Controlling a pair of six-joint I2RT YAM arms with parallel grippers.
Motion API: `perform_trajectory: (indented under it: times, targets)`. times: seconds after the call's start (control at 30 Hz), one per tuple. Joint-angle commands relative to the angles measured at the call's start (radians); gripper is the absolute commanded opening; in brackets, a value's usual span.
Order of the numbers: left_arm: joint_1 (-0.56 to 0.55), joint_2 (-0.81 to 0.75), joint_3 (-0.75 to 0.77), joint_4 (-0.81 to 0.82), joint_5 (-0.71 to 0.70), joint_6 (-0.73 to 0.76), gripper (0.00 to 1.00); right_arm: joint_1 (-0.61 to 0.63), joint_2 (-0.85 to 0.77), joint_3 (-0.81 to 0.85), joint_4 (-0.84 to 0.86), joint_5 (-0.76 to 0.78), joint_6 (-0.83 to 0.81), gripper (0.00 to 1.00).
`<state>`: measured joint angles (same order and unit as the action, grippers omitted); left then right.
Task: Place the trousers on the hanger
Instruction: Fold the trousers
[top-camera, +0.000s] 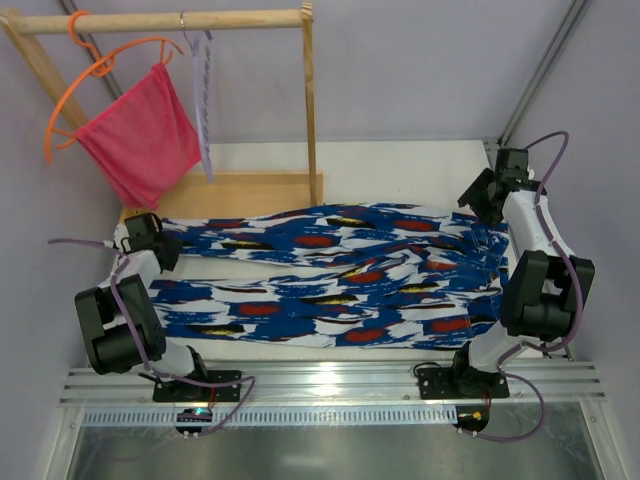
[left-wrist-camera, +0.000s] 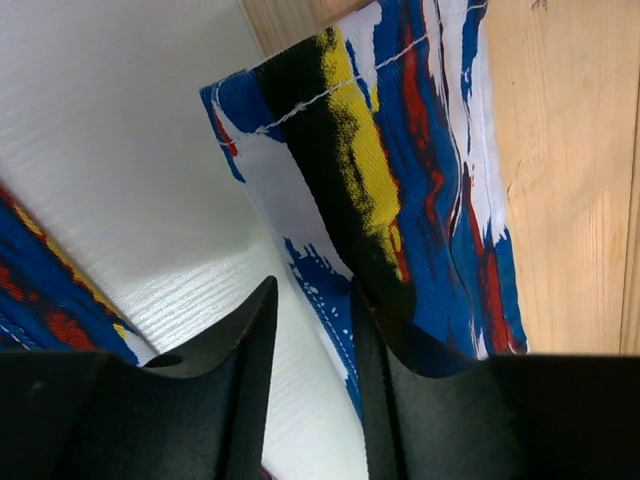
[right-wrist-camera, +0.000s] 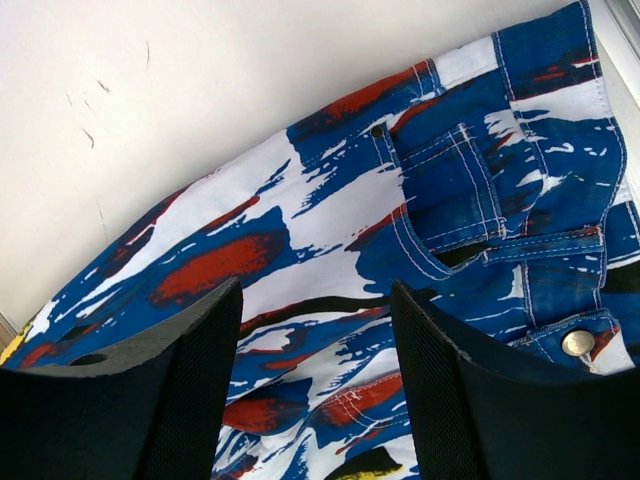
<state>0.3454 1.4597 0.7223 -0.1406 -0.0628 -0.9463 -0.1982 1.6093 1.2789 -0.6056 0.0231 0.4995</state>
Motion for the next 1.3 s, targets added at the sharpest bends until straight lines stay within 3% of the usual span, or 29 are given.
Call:
perform_trajectory:
  times: [0.0, 0.23, 0.43, 0.5, 0.53, 0.57, 0.6, 0.7, 0.87, 1.1, 1.27]
  targets:
    - [0.0, -0.002, -0.026, 0.096, -0.023, -0.029, 0.34, -0.001, -0.046, -0.001, 0.027, 0.009, -0.004, 0.64]
    - [0.0, -0.03, -0.008, 0.004, -0.051, -0.026, 0.01, -0.001, -0.04, -0.001, 0.032, 0.017, 0.002, 0.64]
    - [0.0, -0.009, 0.054, -0.122, -0.115, -0.045, 0.0, -0.001, -0.031, -0.004, 0.03, 0.018, 0.004, 0.64]
    - [0.0, -0.01, 0.048, -0.097, -0.097, -0.054, 0.0, -0.001, -0.035, -0.007, 0.032, 0.014, 0.005, 0.64]
    - [0.0, -0.019, 0.011, -0.059, -0.079, -0.058, 0.02, -0.001, -0.04, -0.009, 0.032, 0.014, 0.002, 0.64]
    - [0.001, -0.03, -0.016, 0.026, -0.066, -0.066, 0.1, -0.001, -0.04, -0.009, 0.032, 0.011, -0.001, 0.64]
    - [0.001, -0.051, -0.041, 0.062, -0.059, -0.077, 0.34, -0.001, -0.043, -0.009, 0.03, 0.009, -0.003, 0.64]
    - [0.001, -0.07, -0.096, 0.137, -0.04, -0.094, 0.67, -0.001, -0.051, -0.006, 0.02, 0.035, -0.009, 0.64]
    - [0.001, -0.056, -0.132, 0.217, -0.006, -0.1, 0.68, -0.001, -0.057, -0.007, 0.023, 0.046, -0.01, 0.64]
    - [0.003, -0.032, -0.156, 0.277, 0.003, -0.127, 0.53, -0.001, -0.054, -0.006, 0.023, 0.051, -0.016, 0.64]
    - [0.001, -0.006, -0.155, 0.285, -0.002, -0.146, 0.48, -0.001, -0.054, -0.001, 0.023, 0.051, -0.016, 0.64]
